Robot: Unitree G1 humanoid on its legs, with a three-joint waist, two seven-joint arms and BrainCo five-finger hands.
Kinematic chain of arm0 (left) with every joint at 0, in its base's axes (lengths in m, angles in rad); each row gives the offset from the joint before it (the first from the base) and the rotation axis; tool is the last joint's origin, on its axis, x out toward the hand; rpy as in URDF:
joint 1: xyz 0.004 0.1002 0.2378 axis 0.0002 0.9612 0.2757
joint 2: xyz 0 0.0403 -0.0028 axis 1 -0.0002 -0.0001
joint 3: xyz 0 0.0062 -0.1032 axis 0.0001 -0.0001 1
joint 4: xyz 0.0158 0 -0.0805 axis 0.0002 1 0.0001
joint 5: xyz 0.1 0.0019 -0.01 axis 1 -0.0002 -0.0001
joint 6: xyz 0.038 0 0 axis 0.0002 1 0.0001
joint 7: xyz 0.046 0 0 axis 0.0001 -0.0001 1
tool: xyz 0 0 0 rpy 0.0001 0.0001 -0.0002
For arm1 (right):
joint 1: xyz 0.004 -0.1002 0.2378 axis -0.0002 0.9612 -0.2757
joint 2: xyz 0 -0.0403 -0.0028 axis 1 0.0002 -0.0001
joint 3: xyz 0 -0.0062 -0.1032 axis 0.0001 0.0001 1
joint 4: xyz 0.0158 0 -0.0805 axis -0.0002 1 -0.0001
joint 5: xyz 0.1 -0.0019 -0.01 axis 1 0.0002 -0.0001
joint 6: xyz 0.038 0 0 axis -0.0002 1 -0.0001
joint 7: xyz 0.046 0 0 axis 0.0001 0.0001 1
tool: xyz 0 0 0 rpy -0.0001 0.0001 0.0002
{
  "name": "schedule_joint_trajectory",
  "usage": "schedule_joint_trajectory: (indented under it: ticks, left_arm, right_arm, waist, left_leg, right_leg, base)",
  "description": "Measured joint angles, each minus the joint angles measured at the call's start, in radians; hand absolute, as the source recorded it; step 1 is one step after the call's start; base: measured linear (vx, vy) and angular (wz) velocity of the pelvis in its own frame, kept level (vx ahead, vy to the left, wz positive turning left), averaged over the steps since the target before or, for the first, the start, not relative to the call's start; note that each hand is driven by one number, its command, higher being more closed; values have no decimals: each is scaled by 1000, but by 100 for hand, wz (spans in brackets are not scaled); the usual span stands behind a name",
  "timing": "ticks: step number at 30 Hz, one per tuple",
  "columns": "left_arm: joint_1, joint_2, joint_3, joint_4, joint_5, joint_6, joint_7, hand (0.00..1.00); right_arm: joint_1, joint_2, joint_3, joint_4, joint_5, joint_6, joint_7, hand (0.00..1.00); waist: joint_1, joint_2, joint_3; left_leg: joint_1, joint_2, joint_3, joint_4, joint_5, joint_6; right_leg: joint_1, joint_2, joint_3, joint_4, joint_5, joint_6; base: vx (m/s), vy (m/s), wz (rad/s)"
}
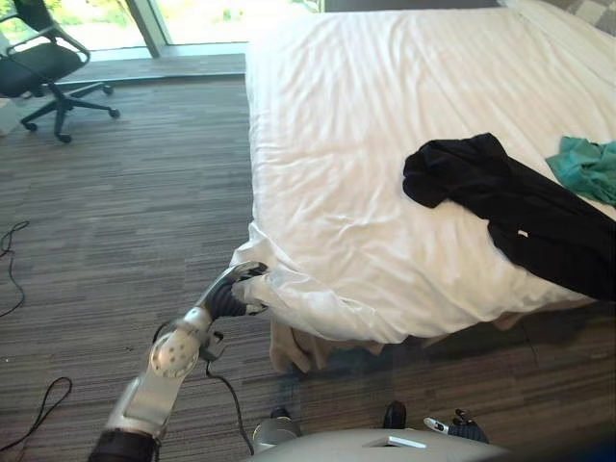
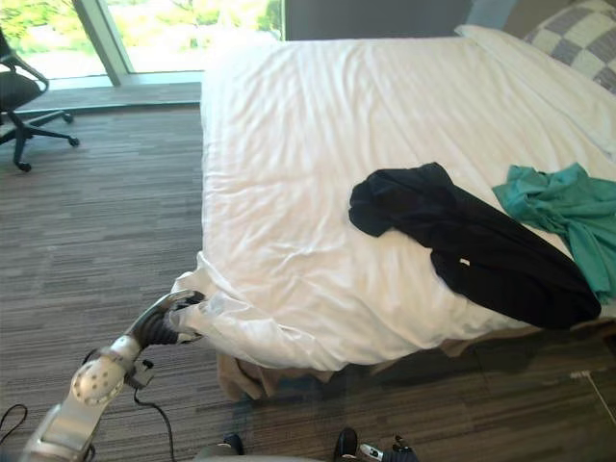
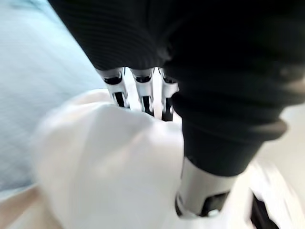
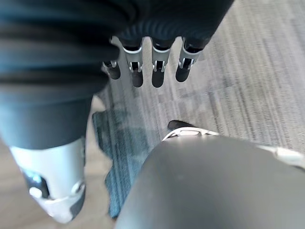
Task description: Tidy the bed and pick cloth on bed and put in laundry
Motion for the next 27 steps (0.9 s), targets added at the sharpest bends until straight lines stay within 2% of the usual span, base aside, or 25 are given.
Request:
schedule_joint_trajectory:
  ticks: [4, 8, 9, 12, 15, 19, 20, 23, 27]
  left_arm:
    - [19, -165, 172, 266, -100, 25, 35, 0]
    - [23, -300, 322, 491, -112, 60, 121, 0]
    - [22, -318, 341, 516, -112, 61, 132, 0]
    - [14, -393, 390, 600, -202, 61, 173, 0]
    - [-5, -451, 407, 640, -246, 58, 192, 0]
    - [-28, -466, 404, 664, -257, 60, 206, 0]
    - [-33, -466, 403, 673, -246, 61, 211, 0]
    - [-43, -466, 398, 686, -207, 66, 213, 0]
    - [-52, -463, 397, 696, -177, 69, 213, 0]
  right_arm:
    - [1, 7, 3, 0, 1, 1, -5, 0]
    - [-16, 27, -3, -1, 4, 4, -40, 0]
    - [-23, 36, -5, -1, 5, 4, -46, 0]
    - [-38, 85, -7, -4, 27, 4, -66, 0]
    - [-40, 85, -17, -4, 54, 5, -78, 0]
    - [-42, 88, -22, -1, 133, 5, -102, 0]
    - [-42, 89, -27, 0, 161, 5, -105, 0]
    - [-48, 88, -51, 0, 220, 6, -113, 0]
    - [-47, 88, -103, 11, 289, 7, -119, 0]
  waist:
    - [1, -8, -29]
    - [2, -12, -40]
    - [3, -12, -40]
    - [-1, -7, -49]
    - [-4, -4, -49]
    - [-11, -6, -47]
    - [-14, 3, -43]
    - [-32, 5, -39]
    - [-33, 6, -37]
  left_leg:
    - [1, -16, -53, -40, 25, 5]
    - [24, -28, -79, -73, 39, 8]
    - [31, -29, -79, -75, 39, 8]
    - [48, -36, -79, -93, 42, 9]
    - [52, -43, -76, -98, 43, 10]
    - [66, -43, -58, -99, 42, 9]
    - [74, -43, -43, -99, 40, 6]
    - [89, -40, -15, -99, 35, 5]
    - [105, -29, 23, -99, 28, -1]
  right_leg:
    - [22, -11, -58, 0, -13, 10]
    - [51, -20, -89, -2, -23, 20]
    - [56, -20, -89, -2, -23, 20]
    - [65, -25, -91, -2, -28, 25]
    - [64, -32, -89, 0, -29, 26]
    - [65, -31, -70, 3, -29, 26]
    - [64, -31, -57, 4, -29, 26]
    - [60, -28, -30, 7, -28, 27]
    - [51, -13, 8, 8, -27, 26]
  base:
    - [20, 8, 41]
    - [29, 12, 23]
    - [17, 9, 3]
    - [0, 0, 0]
    - [0, 0, 0]
    - [1, -5, -12]
    - [-11, -1, -28]
    - [-25, -10, -28]
    - [-27, -34, -32]
